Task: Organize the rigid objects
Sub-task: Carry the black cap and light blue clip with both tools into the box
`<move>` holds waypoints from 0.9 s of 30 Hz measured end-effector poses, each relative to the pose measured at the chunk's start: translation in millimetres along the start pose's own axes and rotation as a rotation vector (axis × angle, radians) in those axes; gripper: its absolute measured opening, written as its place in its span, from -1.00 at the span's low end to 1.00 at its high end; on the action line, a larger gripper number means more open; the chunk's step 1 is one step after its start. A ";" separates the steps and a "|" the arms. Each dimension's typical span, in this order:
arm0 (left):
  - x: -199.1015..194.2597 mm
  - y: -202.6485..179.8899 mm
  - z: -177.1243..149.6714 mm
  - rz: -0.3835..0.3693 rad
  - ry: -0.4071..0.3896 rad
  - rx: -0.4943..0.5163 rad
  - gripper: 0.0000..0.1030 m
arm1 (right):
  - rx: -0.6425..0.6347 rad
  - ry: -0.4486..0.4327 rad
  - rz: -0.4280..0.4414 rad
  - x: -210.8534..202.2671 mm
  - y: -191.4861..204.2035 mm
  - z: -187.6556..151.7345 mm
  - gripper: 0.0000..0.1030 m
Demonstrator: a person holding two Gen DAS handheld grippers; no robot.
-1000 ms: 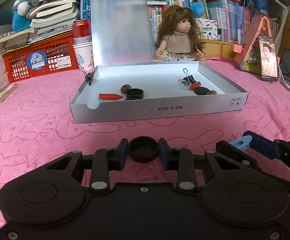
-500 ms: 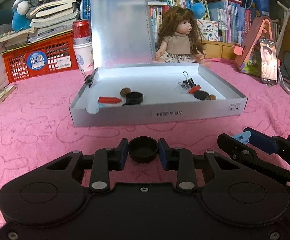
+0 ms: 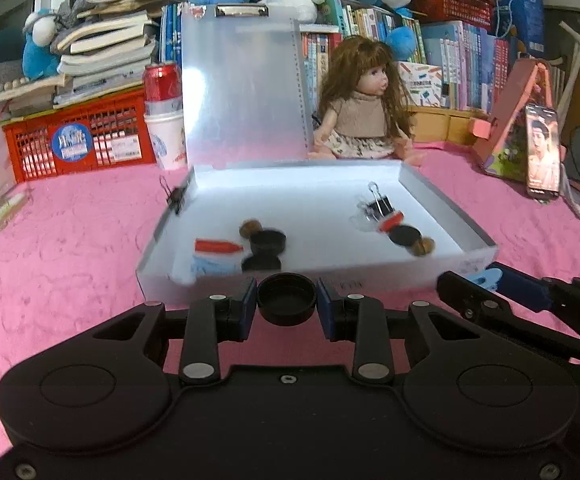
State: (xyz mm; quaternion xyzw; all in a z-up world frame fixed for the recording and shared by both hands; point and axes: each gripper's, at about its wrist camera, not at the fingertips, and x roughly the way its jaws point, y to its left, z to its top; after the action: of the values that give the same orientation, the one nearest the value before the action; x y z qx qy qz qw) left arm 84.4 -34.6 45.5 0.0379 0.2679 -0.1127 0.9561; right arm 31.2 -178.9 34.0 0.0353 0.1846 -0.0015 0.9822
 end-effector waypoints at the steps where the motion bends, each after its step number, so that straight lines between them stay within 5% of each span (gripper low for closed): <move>1: 2.4 0.4 4.6 0.005 -0.006 0.002 -0.40 | 0.002 0.000 0.001 1.4 -0.5 2.6 -0.14; 27: 59.2 13.0 57.5 0.045 0.018 -0.056 -0.40 | 0.017 0.000 -0.002 58.3 -22.0 63.7 -0.15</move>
State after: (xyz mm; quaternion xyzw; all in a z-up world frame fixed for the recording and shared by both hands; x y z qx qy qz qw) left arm 165.7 -41.2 63.9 0.0183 0.2785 -0.0831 0.9567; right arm 108.3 -204.8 70.6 0.0436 0.1848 -0.0039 0.9818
